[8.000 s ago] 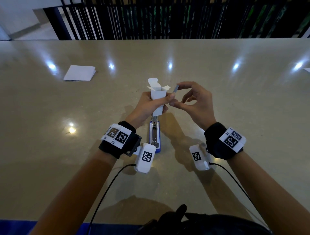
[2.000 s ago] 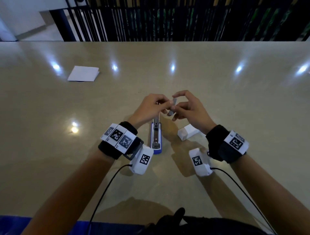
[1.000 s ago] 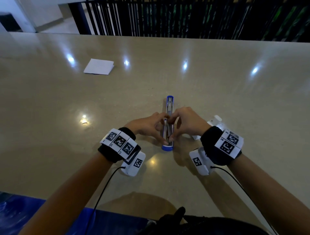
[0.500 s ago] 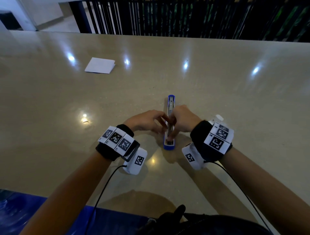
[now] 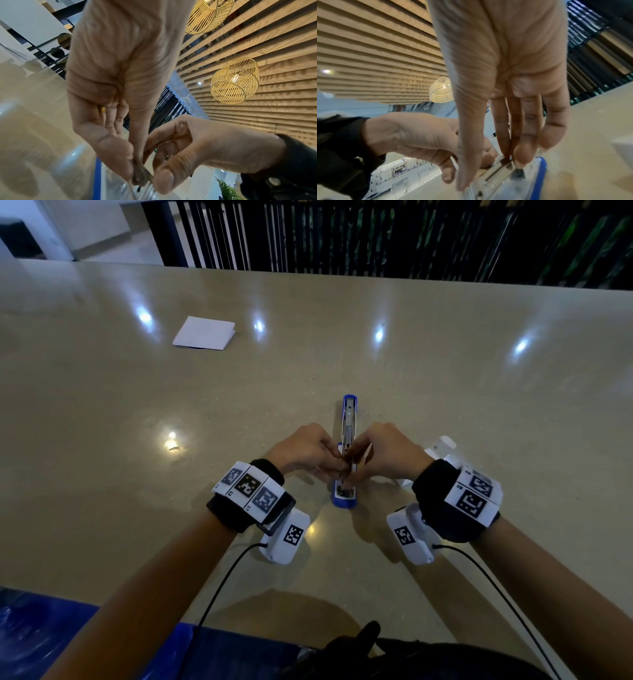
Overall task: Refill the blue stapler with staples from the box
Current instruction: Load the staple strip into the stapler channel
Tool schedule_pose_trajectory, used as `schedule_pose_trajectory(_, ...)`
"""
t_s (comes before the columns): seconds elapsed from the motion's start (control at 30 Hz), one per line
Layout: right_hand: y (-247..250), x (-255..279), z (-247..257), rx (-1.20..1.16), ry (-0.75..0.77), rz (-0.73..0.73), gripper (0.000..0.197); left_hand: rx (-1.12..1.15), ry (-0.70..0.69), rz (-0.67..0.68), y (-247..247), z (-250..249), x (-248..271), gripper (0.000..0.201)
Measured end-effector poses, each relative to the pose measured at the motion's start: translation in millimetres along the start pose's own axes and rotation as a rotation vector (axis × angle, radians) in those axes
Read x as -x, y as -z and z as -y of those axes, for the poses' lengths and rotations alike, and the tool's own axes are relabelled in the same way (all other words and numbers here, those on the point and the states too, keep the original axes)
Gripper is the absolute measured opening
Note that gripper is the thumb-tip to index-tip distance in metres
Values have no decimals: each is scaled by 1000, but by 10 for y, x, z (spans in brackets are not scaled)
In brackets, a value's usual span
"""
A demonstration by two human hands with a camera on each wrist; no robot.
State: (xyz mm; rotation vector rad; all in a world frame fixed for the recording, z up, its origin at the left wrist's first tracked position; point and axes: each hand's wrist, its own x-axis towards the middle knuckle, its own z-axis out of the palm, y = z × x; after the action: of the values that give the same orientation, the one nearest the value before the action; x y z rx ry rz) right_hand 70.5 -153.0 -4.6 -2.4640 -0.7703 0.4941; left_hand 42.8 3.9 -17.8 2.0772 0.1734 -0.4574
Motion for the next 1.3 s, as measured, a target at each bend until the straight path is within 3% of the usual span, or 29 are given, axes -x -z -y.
schedule_pose_trajectory(0.23, -4, 15, -86, -56, -4, -21, 40, -47, 27, -50, -34, -39, -19, 15)
schedule_pose_trajectory(0.47, -60, -37, -89, -50, -9, -30, 38, -61, 63, -74, -43, -36, -28, 21)
schedule_pose_trajectory(0.6, -58, -59, -71, 30, 63, -44, 40, -73, 44, -90, -46, -52, -14, 19)
schedule_pose_trajectory(0.83, -42, -11, -64, 104, 213, -138, 47, 18, 10, -70, 10, -72, 26, 14)
schedule_pose_trajectory(1.07, -79, -59, -169, 68, 210, -133, 47, -6, 36, -28, 34, -91, 14, 13)
schedule_pose_trajectory(1.3, -59, -56, -172, -34, 232, -134, 45, 107, 79, 25, 23, -42, -20, 16)
